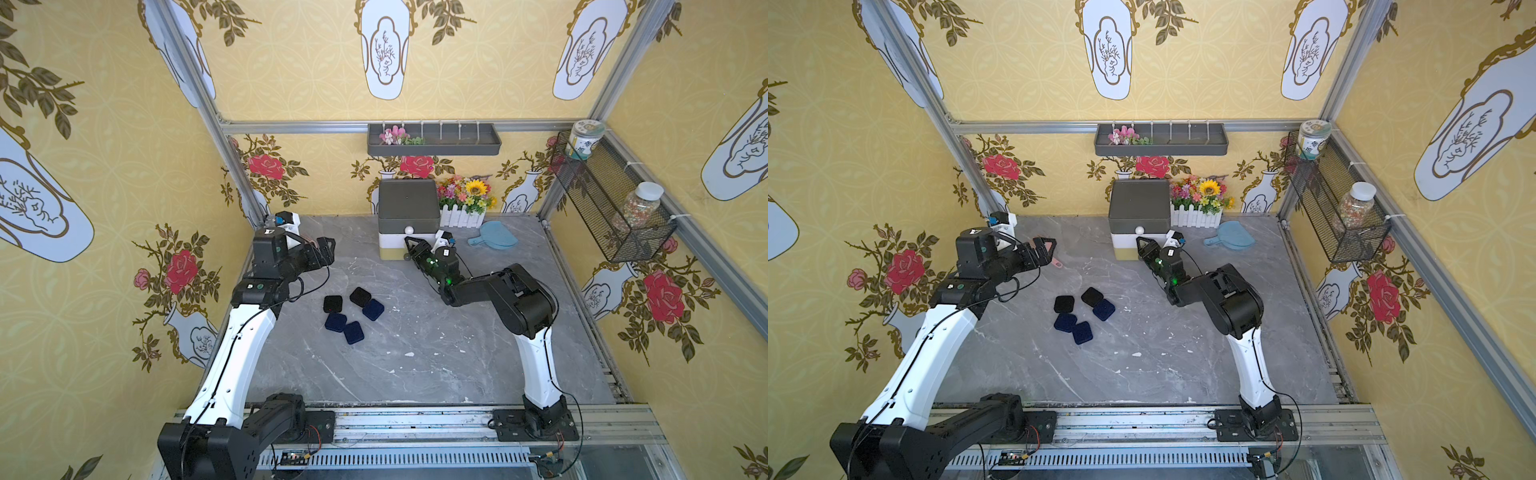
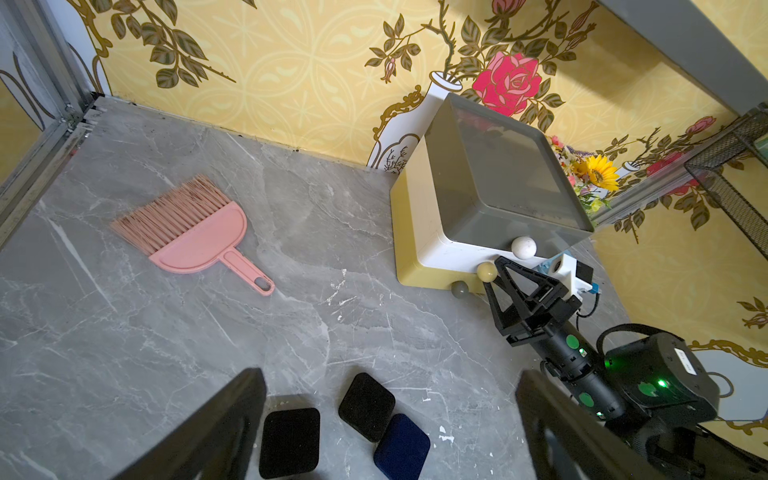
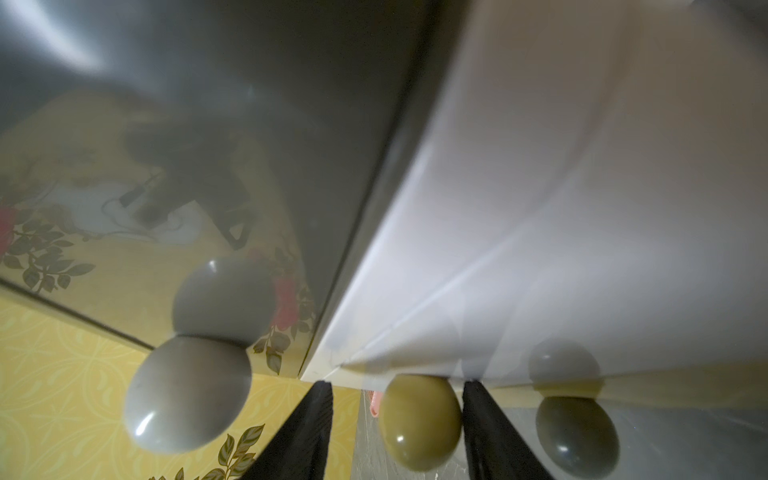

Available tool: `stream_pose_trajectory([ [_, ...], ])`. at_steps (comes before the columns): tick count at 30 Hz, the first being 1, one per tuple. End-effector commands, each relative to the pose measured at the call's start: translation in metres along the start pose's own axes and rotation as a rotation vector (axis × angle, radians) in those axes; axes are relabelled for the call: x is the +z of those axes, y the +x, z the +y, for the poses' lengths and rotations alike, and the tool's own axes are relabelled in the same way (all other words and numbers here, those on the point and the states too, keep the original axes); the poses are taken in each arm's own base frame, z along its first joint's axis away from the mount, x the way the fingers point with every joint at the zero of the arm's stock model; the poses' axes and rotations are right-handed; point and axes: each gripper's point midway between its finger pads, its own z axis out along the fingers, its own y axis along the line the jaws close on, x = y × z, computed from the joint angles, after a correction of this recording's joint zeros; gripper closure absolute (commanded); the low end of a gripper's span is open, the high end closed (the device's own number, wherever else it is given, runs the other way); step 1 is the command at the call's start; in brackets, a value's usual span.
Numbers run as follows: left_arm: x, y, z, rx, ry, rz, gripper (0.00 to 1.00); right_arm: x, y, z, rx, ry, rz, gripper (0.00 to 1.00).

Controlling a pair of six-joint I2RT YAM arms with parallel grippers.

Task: Place the brooch boxes into the drawer by color
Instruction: Open the drawer in the storage box.

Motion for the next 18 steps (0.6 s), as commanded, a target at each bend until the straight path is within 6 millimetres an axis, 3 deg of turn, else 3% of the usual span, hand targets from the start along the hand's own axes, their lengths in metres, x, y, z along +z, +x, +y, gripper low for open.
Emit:
stream_pose_trajectory([
  [1,0.000,-0.004,-0.003,0.010,0.019,-0.016,0.00,0.003,-0.004,0.006,0.006,-0.028,-0.028,0.54],
  [5,0.000,-0.004,-0.002,0.008,0.016,-0.017,0.00,0.004,-0.003,0.004,0.011,-0.024,-0.026,0.70],
  [8,0.000,-0.004,-0.001,0.007,0.016,-0.018,0.00,0.002,-0.003,0.004,0.011,-0.023,-0.029,0.76],
  [18,0.001,-0.004,0.000,0.002,0.016,-0.018,0.00,-0.015,0.004,0.004,0.015,-0.020,-0.018,0.78],
])
